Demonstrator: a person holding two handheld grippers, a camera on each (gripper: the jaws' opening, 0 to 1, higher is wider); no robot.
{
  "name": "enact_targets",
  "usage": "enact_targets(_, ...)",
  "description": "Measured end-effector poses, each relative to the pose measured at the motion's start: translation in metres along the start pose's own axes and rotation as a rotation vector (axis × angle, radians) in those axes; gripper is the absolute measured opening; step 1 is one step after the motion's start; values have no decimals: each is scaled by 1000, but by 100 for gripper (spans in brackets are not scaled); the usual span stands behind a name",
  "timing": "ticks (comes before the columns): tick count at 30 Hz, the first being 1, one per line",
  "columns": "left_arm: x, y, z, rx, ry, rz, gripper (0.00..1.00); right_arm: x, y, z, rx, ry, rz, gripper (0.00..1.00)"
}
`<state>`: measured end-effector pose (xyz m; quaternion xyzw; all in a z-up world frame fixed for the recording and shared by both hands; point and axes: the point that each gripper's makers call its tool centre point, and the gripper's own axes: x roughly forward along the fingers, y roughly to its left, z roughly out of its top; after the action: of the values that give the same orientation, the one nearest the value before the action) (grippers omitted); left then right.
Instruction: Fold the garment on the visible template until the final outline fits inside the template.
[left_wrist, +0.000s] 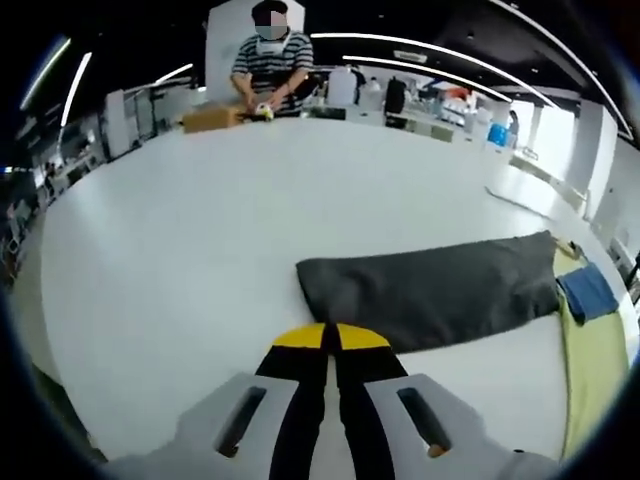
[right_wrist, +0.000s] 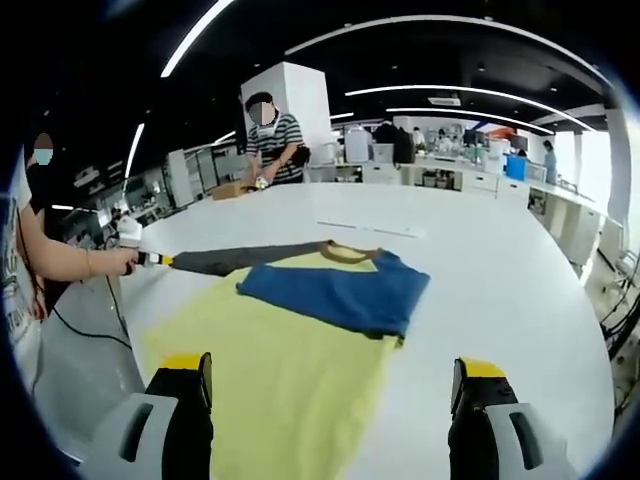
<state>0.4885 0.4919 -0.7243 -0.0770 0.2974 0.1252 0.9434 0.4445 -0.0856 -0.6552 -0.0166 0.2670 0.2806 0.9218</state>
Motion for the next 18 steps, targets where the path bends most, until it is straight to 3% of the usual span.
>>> enact_targets(10,-9,-15,15,-25,-39,-34,0,0,4,2,-7,-7,23,99)
enact_targets(18,-20,-45,42,-23,-106,-107,0,2,6,3,-12,-13,38,99)
